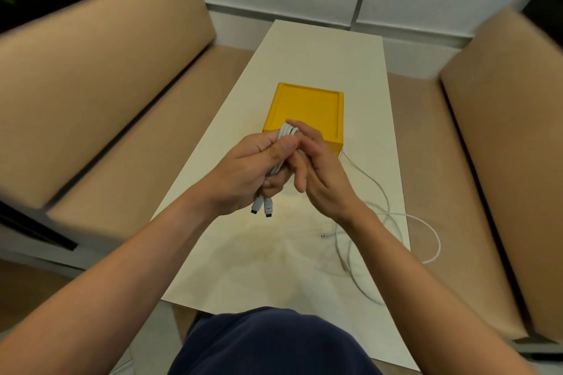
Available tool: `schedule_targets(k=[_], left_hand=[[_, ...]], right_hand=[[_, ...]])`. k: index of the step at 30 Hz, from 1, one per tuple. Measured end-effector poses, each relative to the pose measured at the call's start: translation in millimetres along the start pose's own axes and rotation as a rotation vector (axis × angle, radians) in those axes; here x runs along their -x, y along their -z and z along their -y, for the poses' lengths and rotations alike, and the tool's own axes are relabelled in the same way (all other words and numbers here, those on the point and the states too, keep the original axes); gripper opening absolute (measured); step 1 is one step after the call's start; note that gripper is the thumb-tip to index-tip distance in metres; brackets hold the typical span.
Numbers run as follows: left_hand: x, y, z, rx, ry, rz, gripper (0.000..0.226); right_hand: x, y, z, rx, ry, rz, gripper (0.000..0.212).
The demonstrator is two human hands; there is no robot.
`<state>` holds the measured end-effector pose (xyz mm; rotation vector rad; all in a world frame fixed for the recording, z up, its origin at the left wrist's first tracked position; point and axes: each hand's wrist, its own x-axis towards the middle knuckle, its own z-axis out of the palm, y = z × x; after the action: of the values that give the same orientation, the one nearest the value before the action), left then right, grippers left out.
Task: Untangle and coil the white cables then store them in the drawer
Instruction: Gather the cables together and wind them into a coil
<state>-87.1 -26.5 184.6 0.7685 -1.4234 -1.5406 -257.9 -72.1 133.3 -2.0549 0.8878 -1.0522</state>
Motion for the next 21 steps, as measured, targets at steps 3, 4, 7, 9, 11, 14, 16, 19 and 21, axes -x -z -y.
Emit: schedule_targets(k=[3, 4, 7, 9, 11, 14, 16, 19, 21], left_hand=[[-6, -5, -1, -0.004, -0.028, -0.013, 0.041], [-7, -6, -1, -0.009, -0.037, -0.016, 0.038], [-8, -7, -1, -0.014, -0.062, -0.026, 0.036], [-9, -9, -3, 0.005, -0.062, -0.039, 0.036], [-10, -12, -5, 0.023, -0.056, -0.050, 0.037], [-13, -12, -7, 0.046, -0.058, -0.074, 0.036], [-13, -8, -8, 0.049, -0.054, -0.091, 0.037], [-11, -3, -11, -0.012, -0.028, -0.091, 0.037], [-9, 0, -13, -0.013, -0.022, -0.088, 0.035]], right_hand=[[4, -9, -2, 0.091, -0.040, -0.154, 0.030], [5, -11, -1, 0.112, -0.041, -0.192, 0.032], [6, -10, 6, 0.156, -0.033, -0.256, 0.027], [6, -7, 15, 0.189, -0.089, -0.190, 0.030], [4, -9, 21, 0.251, -0.162, -0.063, 0.030], [0, -14, 26, 0.169, -0.064, 0.009, 0.032], [0, -12, 23, 0.085, -0.085, -0.074, 0.031], [1, -4, 16, -0.033, -0.169, -0.204, 0.025], [-3, 1, 14, -0.048, -0.158, -0.197, 0.022]])
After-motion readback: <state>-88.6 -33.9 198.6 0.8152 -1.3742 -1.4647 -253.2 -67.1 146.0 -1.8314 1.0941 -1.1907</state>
